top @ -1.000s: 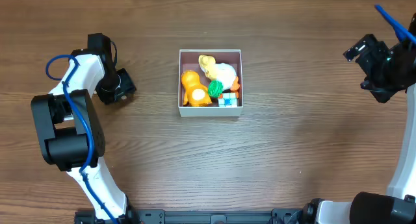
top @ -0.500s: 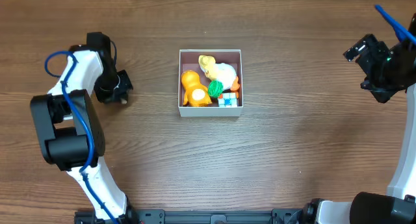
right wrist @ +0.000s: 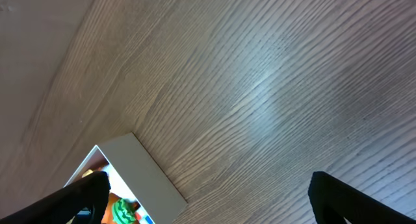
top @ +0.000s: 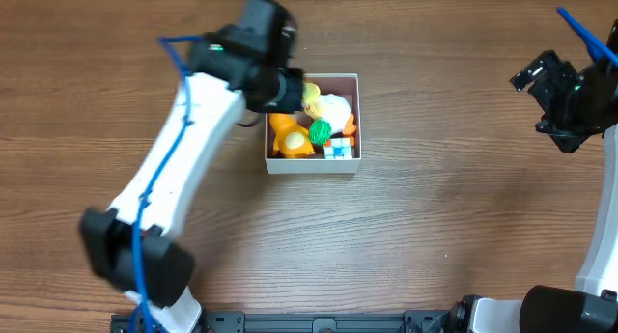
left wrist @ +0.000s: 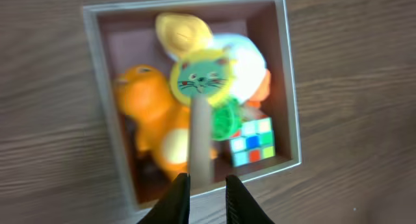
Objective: Pack container
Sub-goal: 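Carry the rattle with the left gripper into the box and release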
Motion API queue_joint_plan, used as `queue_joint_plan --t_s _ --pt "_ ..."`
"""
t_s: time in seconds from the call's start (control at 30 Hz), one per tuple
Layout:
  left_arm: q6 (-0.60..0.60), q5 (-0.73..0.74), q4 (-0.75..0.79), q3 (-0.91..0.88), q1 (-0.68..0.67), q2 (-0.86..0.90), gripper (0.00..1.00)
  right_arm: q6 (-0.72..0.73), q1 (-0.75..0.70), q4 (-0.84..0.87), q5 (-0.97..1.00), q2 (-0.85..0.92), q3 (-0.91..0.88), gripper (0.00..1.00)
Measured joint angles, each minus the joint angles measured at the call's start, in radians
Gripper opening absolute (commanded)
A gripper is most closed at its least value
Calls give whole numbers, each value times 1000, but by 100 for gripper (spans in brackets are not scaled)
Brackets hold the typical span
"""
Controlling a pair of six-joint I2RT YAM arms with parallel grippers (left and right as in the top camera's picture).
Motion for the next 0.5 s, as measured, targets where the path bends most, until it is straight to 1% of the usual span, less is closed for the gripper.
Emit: queue_joint_plan --t_s 0.1,0.2,0.27,0.33,0.37,0.4,0.43,0.47,0.5 --pt "-99 -21 85 0 -69 117 13 0 0 0 0 0 0 100" --pt "-193 -28 133 -3 -92 228 13 0 0 0 0 0 0 100" --pt "-232 -34 139 -5 -91 254 15 0 0 0 0 0 0 100" --pt "-249 -35 136 -5 -89 253 20 0 0 -1 0 0 0 100" --pt "-251 -35 126 -4 -89 252 23 0 0 0 0 0 0 100" --pt "-251 -35 97 -4 -86 248 30 0 0 0 0 0 0 100" --pt "-239 -35 59 -4 -80 233 39 0 0 0 0 0 0 100" --pt "-221 -39 18 3 -74 206 50 -1 0 0 0 0 0 100" --pt "-207 -48 -25 17 -64 171 55 0 0 0 0 0 0 100"
